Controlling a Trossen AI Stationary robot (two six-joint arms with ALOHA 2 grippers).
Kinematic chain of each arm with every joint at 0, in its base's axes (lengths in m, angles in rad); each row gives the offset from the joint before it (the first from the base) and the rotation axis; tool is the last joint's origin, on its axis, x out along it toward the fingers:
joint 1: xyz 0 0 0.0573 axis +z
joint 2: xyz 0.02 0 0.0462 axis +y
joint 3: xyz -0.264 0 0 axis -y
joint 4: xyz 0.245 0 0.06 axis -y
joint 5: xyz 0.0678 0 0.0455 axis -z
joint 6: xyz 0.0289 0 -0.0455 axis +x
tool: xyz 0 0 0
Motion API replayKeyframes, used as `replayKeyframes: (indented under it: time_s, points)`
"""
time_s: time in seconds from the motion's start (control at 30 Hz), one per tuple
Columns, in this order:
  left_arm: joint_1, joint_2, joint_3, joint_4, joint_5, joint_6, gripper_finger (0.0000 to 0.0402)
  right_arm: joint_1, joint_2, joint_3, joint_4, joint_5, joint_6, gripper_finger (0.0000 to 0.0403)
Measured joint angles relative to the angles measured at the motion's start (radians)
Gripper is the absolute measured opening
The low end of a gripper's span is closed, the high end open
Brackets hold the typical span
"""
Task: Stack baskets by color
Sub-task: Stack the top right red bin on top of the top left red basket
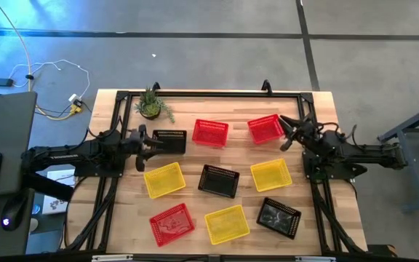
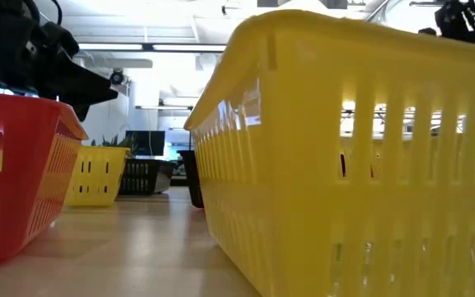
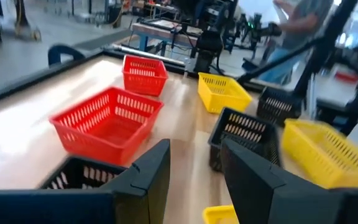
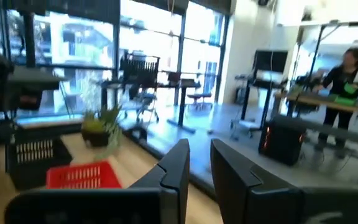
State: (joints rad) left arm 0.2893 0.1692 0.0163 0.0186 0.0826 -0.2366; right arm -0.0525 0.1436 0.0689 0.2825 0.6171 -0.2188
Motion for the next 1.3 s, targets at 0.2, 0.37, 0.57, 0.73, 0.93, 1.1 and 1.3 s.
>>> replayKeyframes:
  time_s: [0.2, 0.37, 0.57, 0.73, 0.93, 1.1, 1.3]
  points:
    - [0.0, 0.0, 0.0, 0.0, 0.0, -0.045, 0.0131, 0.0, 0.0, 0.0, 0.023, -0.067, 0.041, 0.0053]
    - [0.0, 0.0, 0.0, 0.011, -0.075, -0.034, 0.0131, 0.0, 0.0, 0.0, 0.055, -0.095, 0.142, 0.0053]
    - [0.0, 0.0, 0.0, 0.009, -0.129, 0.029, 0.0131, 0.0, 0.0, 0.0, 0.085, -0.095, 0.235, 0.0053]
    - [0.0, 0.0, 0.0, 0.006, -0.129, 0.03, 0.0131, 0.0, 0.0, 0.0, 0.089, -0.117, 0.314, 0.0053]
    - [-0.002, 0.0, 0.0, -0.002, -0.092, 0.029, 0.0131, 0.0, 0.001, 0.0, 0.088, -0.157, 0.424, 0.0053]
    - [-0.002, 0.007, 0.0, -0.016, -0.08, 0.077, 0.0131, 0.0, 0.02, 0.0, 0.085, -0.18, 0.444, 0.0053]
    - [-0.002, 0.014, 0.0, -0.02, -0.09, 0.065, 0.0131, 0.0, 0.034, 0.0, 0.099, -0.147, 0.425, 0.0053]
